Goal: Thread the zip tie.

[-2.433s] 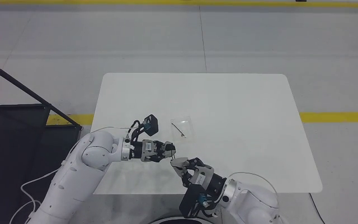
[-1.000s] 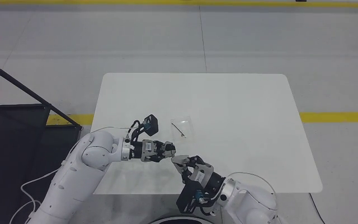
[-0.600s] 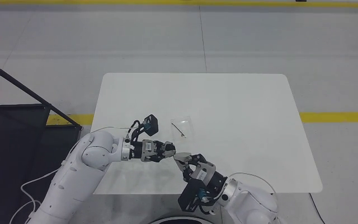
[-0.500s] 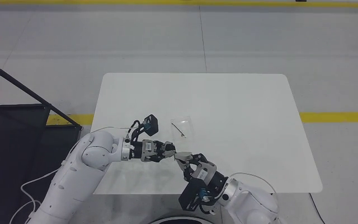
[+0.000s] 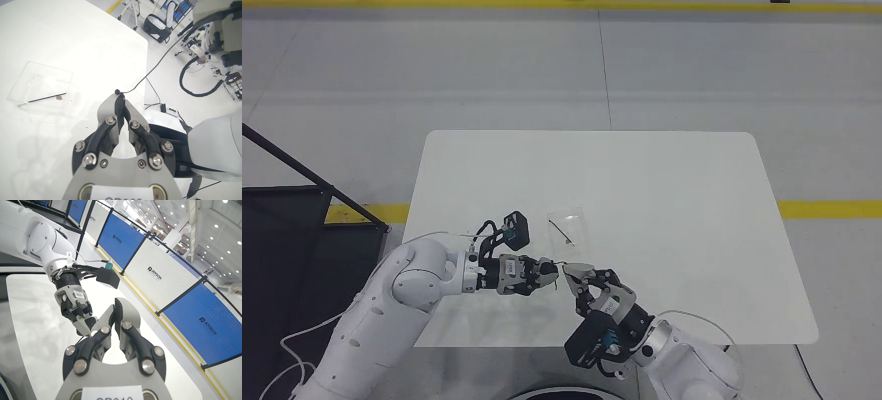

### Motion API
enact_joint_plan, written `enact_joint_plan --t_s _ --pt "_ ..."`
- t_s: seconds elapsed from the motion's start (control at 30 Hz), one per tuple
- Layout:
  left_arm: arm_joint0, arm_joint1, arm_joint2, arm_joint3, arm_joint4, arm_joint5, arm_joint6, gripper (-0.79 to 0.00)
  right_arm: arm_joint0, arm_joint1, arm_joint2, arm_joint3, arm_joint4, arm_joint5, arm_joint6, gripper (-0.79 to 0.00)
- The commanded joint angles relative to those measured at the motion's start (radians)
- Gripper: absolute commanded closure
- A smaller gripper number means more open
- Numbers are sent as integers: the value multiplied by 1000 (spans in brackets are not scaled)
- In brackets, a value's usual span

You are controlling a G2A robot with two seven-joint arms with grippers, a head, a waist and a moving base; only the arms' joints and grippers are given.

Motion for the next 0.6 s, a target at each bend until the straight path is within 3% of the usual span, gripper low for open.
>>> enact_joint_plan --t_s 0.0,0.57 --pt "3 2 -1 -3 10 -5 9 0 -1 -1 -1 1 0 5 -2 0" --pt "3 15 14 -11 44 -11 41 0 -6 -2 -14 -7 -69 25 0 0"
